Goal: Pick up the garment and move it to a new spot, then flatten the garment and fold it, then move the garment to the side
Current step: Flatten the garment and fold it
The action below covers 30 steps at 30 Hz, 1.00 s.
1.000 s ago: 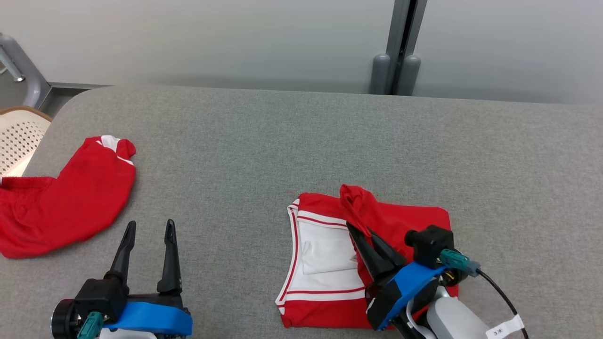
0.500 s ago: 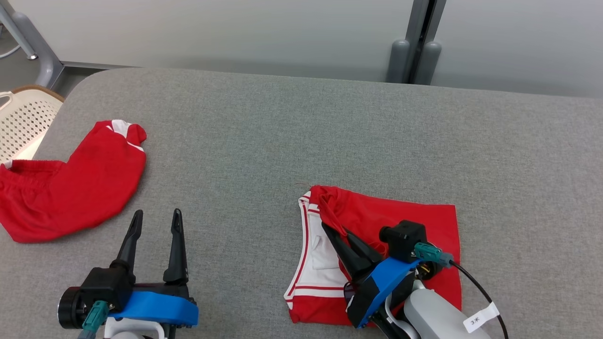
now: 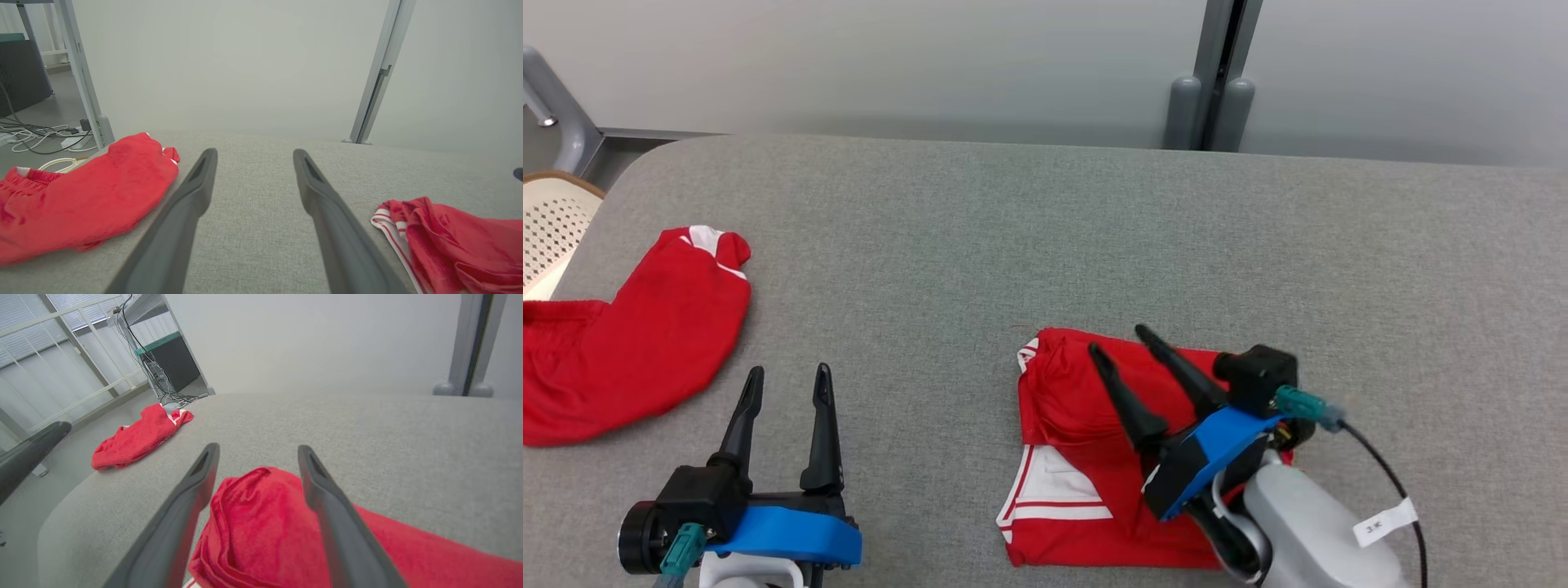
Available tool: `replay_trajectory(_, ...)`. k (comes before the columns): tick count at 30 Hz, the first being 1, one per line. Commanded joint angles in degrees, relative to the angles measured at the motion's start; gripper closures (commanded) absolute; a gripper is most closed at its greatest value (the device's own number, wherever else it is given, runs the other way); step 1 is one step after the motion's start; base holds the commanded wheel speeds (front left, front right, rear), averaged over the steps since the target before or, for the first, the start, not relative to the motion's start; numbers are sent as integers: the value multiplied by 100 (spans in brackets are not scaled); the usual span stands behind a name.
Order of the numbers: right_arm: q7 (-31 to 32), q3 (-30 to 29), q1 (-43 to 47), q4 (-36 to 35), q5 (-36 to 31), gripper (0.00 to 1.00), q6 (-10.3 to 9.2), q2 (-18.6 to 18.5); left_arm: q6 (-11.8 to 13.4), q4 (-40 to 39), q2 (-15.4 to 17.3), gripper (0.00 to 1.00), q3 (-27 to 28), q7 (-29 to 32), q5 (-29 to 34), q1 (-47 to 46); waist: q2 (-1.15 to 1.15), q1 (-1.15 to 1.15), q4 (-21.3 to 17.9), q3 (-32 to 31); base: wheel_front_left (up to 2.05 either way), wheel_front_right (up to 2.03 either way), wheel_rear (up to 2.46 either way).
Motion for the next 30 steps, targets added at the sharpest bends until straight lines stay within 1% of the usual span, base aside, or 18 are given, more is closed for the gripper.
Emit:
replay_trajectory(1, -30, -212, -80, -141, -113, 0, 1, -93, -12, -12, -11, 0, 10, -26, 20, 13, 0, 0, -57, -37, 0, 0, 0)
replay_trajectory(7, -30, -1197, 424, -873, -648, 0, 1, -433, -12, -29, -11, 0, 36, -27, 53, 66, 0, 0, -175, -99, 0, 0, 0)
replay_trajectory(11, -30, -1712, 834, -1303, -921, 0, 1, -556, -12, -32, -13, 0, 37, -27, 74, 106, 0, 0, -220, -140, 0, 0, 0)
replay_trajectory(13, -30, -1877, 1064, -1480, -1041, 0, 1, -574, -12, -37, -13, 0, 36, -26, 71, 117, 0, 0, -230, -159, 0, 0, 0)
replay_trajectory(17, -30, -2107, 1471, -1694, -1223, 0, 1, -549, -12, -45, -4, 0, 53, -26, 97, 134, 0, 0, -222, -197, 0, 0, 0)
replay_trajectory(21, -31, -2295, 1812, -1739, -1311, 0, 1, -448, -12, -53, -4, 0, 73, -27, 120, 166, 0, 0, -195, -237, 0, 0, 0)
replay_trajectory(30, -31, -2327, 2003, -1756, -1387, 0, 1, -344, -12, -59, -11, 0, 99, -27, 141, 223, 0, 0, -148, -281, 0, 0, 0)
